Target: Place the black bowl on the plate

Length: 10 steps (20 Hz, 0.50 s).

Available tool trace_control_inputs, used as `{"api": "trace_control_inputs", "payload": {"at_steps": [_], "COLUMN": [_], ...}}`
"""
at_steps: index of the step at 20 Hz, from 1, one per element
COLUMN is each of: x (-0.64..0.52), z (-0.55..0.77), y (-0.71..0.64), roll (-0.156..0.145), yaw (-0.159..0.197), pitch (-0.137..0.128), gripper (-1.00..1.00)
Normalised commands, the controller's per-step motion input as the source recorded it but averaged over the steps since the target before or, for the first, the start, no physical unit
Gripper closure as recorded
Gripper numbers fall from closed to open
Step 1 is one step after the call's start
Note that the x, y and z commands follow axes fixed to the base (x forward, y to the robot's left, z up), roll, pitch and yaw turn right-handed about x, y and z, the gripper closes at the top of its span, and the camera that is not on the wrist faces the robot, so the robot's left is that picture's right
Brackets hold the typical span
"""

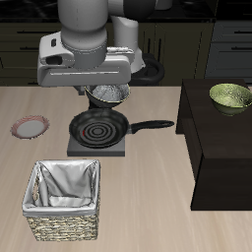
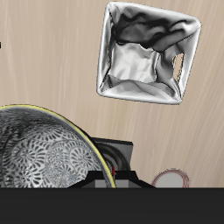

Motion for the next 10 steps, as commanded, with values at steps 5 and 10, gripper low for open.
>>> {"api": "trace_control_inputs", "payload": {"at_steps": [5,10], "x": [-0.21,-0.27], "z": [-0.09,-0.05], "y": [-0.41,-0.34], "roll": [-0.055,-0.031], "yaw": [0.028,0.021], "pitch": [-0.024,-0.056], "gripper": [1.00,1.00]}}
